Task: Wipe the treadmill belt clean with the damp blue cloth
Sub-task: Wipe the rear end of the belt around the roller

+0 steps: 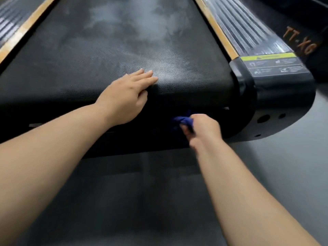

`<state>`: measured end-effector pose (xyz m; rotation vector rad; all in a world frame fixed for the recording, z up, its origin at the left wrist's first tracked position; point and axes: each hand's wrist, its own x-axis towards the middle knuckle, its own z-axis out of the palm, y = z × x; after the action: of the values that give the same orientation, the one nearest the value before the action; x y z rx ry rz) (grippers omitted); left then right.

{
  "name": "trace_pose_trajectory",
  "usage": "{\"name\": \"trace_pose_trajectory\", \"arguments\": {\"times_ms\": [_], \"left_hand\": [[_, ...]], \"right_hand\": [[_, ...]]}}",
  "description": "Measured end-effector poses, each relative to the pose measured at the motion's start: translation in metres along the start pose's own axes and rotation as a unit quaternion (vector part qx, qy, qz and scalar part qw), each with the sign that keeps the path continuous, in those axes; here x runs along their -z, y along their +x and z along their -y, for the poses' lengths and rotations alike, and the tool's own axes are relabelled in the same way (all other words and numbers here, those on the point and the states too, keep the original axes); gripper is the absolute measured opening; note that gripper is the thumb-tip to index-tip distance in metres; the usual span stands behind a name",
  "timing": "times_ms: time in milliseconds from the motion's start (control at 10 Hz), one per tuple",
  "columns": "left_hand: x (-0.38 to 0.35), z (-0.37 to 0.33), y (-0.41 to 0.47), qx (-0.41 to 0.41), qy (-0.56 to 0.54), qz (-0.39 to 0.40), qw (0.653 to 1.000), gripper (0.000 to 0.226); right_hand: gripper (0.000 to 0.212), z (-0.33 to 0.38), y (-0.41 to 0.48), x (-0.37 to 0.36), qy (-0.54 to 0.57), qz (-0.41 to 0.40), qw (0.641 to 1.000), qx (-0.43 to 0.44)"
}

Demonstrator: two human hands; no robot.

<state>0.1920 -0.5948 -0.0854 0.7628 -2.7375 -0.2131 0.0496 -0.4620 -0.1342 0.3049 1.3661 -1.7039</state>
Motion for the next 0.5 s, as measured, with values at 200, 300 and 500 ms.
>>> {"name": "trace_pose_trajectory", "arguments": {"times_ms": [200, 300, 500], "left_hand": [[-0.01, -0.013, 0.03, 0.083, -0.043, -0.018, 0.995, 0.046], [-0.014, -0.017, 0.027, 0.103, -0.026, -0.035, 0.994, 0.052], [-0.018, -0.025, 0.024, 0.113, -0.008, -0.083, 0.99, 0.046]], "right_hand": [[0.013, -0.005, -0.006, -0.021, -0.06, 0.032, 0.995, -0.066], [0.015, 0.025, 0.009, -0.001, -0.011, -0.034, 0.998, -0.042], [0.028, 0.022, 0.013, 0.011, 0.12, -0.175, 0.976, 0.04]]}}
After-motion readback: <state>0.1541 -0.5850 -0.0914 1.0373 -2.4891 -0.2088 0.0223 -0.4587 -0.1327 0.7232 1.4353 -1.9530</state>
